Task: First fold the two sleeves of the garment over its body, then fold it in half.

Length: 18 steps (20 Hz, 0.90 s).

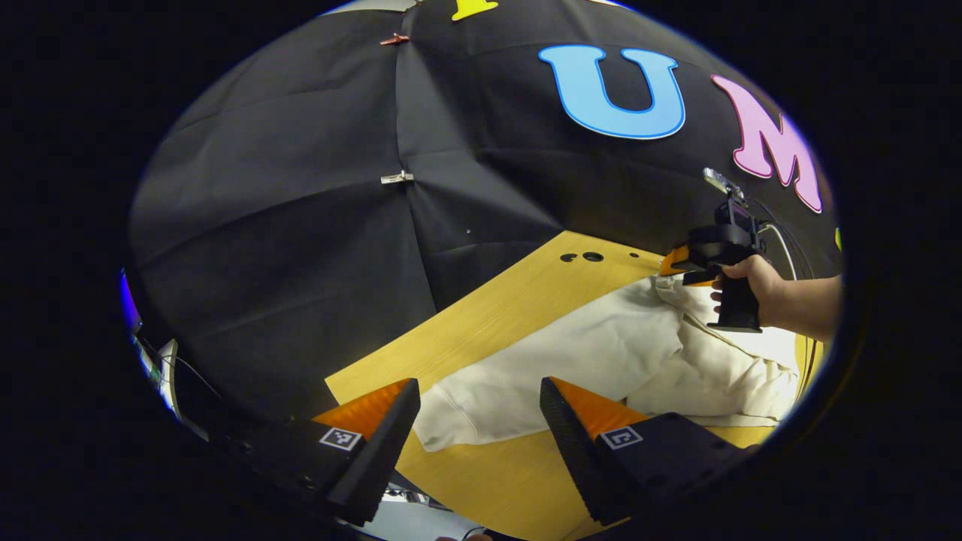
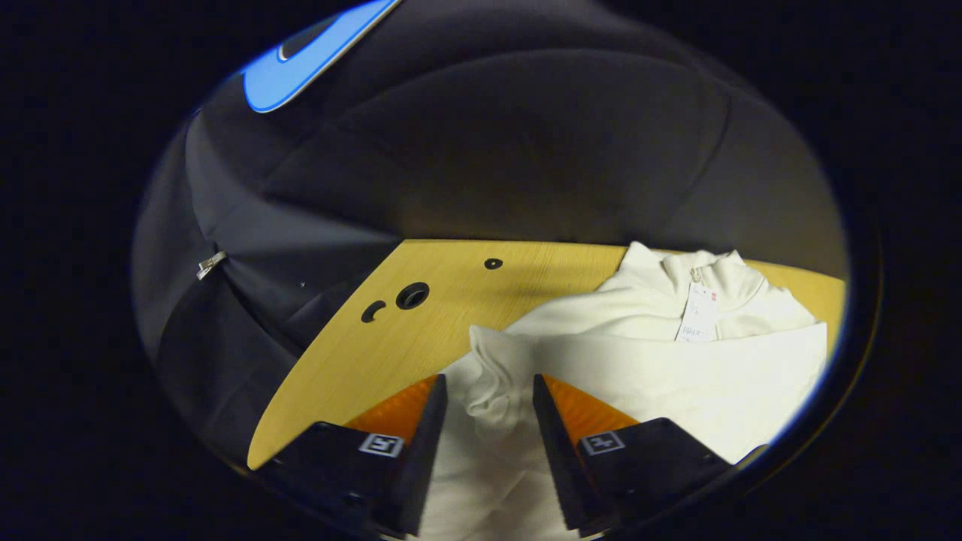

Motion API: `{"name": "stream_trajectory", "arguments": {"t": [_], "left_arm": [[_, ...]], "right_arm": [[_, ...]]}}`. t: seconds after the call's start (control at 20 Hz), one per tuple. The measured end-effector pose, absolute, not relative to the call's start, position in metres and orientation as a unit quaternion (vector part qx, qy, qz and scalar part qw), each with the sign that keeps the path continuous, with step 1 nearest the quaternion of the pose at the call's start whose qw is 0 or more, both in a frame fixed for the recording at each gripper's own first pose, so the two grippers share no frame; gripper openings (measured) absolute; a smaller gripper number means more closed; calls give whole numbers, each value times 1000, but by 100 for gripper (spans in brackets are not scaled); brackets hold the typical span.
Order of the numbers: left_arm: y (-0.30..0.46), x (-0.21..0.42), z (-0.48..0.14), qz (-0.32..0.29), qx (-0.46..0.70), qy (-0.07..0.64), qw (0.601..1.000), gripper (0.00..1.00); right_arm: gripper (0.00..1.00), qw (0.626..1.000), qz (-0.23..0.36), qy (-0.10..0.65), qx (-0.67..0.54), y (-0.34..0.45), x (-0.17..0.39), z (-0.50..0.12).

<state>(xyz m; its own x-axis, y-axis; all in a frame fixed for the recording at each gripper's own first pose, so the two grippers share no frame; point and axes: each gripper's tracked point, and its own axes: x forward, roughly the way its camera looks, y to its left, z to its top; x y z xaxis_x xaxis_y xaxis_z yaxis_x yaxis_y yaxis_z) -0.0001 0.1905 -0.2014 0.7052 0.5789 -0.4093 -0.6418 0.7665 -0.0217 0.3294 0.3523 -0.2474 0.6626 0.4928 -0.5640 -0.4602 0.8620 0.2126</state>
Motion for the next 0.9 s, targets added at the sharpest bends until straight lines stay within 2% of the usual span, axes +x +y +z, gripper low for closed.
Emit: {"name": "stream_trajectory", "arguments": {"t": [0.05,0.1,0.2,0.45,0.65,0.9], "left_arm": [[192,2,-204,334,-92,194,918,99],[194,2,-211,339,-103,194,915,99],[201,3,-223,349,-128,201,907,99],[237,-3,-246,385,-161,205,885,100],[258,-2,-281,409,-189,232,862,99],[260,15,-310,404,-216,259,850,98]], "right_arm": [[70,915,263,307,19,346,330,-240],[93,918,262,298,14,338,330,-234],[100,925,253,284,9,314,329,-219],[99,950,195,245,0,225,340,-183],[99,960,141,242,3,145,340,-161],[99,970,72,234,1,48,327,-141]]}}
